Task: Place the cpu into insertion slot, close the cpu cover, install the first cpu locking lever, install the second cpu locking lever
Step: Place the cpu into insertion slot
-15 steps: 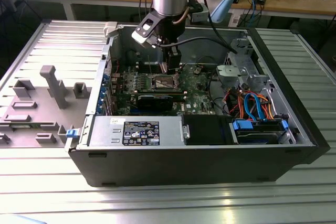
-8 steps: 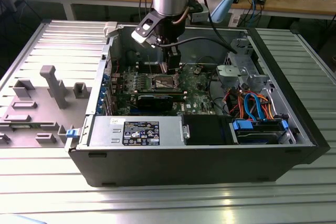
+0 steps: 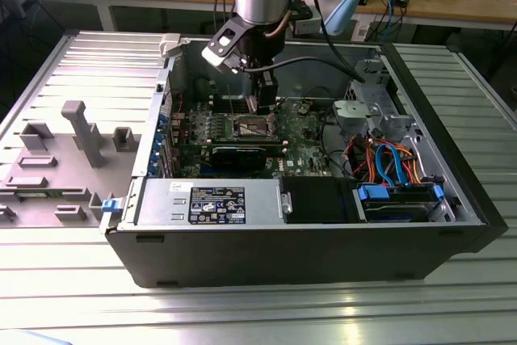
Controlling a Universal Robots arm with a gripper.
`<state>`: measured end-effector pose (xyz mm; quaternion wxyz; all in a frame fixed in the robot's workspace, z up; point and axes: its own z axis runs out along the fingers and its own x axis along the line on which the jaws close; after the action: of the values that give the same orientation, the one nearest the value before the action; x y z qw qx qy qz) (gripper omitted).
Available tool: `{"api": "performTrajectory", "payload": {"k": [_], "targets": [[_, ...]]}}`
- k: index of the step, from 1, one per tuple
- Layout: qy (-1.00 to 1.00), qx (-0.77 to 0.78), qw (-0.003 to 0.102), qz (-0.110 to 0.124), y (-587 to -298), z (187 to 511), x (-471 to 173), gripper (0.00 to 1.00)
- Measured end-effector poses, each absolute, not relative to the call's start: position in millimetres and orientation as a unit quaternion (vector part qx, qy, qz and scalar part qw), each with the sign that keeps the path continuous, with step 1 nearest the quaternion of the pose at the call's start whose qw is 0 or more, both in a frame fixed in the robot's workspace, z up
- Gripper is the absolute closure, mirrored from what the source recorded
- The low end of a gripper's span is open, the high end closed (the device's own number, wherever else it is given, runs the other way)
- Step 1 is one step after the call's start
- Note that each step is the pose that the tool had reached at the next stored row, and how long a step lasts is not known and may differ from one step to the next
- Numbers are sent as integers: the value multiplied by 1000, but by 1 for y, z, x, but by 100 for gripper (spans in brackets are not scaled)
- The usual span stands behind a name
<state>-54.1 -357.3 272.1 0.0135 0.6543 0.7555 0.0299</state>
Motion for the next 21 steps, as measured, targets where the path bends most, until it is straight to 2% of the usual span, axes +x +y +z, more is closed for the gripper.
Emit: {"api": "performTrajectory", "payload": {"k": [21], "targets": [[740, 672, 14, 30, -357, 272, -54, 45]]}}
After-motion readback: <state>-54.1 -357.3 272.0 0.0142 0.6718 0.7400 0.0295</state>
